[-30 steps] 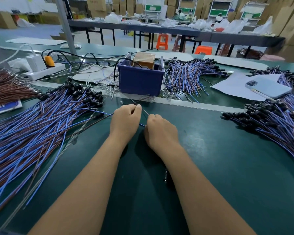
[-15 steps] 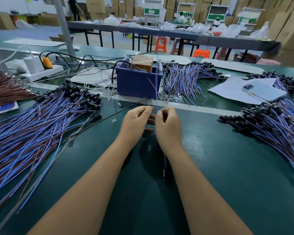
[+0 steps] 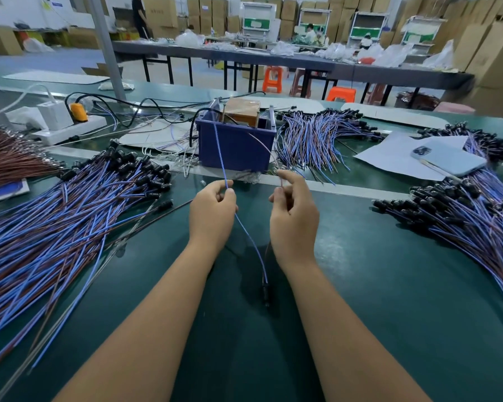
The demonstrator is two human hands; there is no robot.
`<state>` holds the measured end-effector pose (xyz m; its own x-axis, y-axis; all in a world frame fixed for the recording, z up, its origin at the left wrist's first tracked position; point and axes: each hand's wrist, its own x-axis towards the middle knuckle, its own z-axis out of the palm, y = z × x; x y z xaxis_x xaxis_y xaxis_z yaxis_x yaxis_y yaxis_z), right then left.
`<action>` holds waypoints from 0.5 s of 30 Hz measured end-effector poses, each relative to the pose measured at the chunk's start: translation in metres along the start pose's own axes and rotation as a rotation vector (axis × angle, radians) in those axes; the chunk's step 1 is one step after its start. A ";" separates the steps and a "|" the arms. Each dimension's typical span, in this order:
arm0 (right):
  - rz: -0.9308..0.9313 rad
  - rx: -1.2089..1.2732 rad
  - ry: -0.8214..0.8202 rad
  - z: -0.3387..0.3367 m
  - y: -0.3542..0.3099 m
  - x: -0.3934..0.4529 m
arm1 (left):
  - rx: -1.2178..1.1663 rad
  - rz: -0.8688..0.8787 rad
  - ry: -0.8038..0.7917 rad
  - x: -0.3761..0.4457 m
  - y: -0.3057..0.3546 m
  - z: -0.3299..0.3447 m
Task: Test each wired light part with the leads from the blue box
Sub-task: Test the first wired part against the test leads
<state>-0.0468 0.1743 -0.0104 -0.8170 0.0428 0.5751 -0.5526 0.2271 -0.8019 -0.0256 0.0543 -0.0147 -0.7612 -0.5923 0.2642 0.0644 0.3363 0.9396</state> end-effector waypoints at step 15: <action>0.422 0.017 0.105 -0.010 0.007 0.011 | 0.182 -0.049 0.089 0.000 0.002 -0.007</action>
<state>-0.0577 0.1858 -0.0084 -0.9511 0.2270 0.2093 -0.1775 0.1524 -0.9722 -0.0206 0.0497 -0.0114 -0.7000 -0.6708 0.2450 -0.0953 0.4277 0.8989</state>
